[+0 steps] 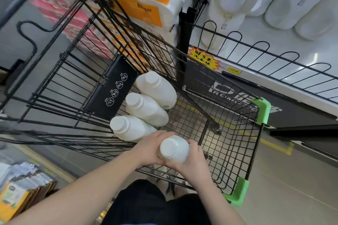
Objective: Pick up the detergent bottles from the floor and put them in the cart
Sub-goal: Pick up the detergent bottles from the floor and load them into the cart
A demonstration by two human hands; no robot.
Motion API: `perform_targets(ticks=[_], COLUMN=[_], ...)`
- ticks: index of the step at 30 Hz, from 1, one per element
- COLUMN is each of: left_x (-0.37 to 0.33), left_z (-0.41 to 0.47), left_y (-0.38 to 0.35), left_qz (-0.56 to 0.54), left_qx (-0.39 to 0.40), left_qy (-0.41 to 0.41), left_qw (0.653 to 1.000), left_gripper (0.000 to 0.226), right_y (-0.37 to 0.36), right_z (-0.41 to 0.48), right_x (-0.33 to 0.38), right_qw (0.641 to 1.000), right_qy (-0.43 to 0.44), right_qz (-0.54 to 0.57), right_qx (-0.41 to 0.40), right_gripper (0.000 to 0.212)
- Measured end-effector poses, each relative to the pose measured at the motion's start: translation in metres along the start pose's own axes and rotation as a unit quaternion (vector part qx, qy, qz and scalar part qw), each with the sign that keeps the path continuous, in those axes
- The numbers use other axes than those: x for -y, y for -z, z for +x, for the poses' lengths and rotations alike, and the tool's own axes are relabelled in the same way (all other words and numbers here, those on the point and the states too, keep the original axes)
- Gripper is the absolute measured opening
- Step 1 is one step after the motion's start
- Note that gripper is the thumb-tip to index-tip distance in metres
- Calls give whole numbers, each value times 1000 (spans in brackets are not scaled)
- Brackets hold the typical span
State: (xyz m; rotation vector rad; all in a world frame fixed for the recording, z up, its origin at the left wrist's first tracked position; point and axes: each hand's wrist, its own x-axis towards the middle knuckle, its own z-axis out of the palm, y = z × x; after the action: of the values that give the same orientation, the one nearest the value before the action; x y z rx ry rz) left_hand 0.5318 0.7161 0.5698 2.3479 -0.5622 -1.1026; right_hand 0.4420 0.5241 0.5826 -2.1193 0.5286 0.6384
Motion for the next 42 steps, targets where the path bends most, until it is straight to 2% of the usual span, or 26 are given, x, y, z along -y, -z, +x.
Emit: perform_targets(ticks=[6,10,14,17,21,28,35,39,42], left_x=[-23,-37,-75,-114,-175,-297,-352,-360,-360], left_z=[-15,-28,-34,-35,-44,-97,-138,-152,-154], left_y=[15,33,68,107,170,253,267,267,265], left_qz=[-64,-86,-132,-134,-129,-101,-83,-64,-67], left_qx=[-13,-33,-110,-167,-238,-314,-295,-273,-251], left_qy=[5,-10,-31,-82,-173,-340,-460,-500,-527], left_qw=[998,996,985,973,947,881,833,819,809], left_gripper=[117,99,83,79,74,75,74,74,71], right_y=[13,32,71,113,184,292,324,319,312], right_z=[-3,-10,-11,-13,-31,-110,-192,-217,-235], right_x=[-7,-4,19,50,105,185,210,209,207], right_qw=[999,996,990,977,948,872,803,788,790], right_qy=[29,55,103,131,221,359,421,418,399], right_qz=[38,72,97,143,164,168,145,138,136], right_qx=[21,17,-29,-83,-159,-287,-396,-430,-444], right_gripper=[101,107,85,82,74,68,70,71,71])
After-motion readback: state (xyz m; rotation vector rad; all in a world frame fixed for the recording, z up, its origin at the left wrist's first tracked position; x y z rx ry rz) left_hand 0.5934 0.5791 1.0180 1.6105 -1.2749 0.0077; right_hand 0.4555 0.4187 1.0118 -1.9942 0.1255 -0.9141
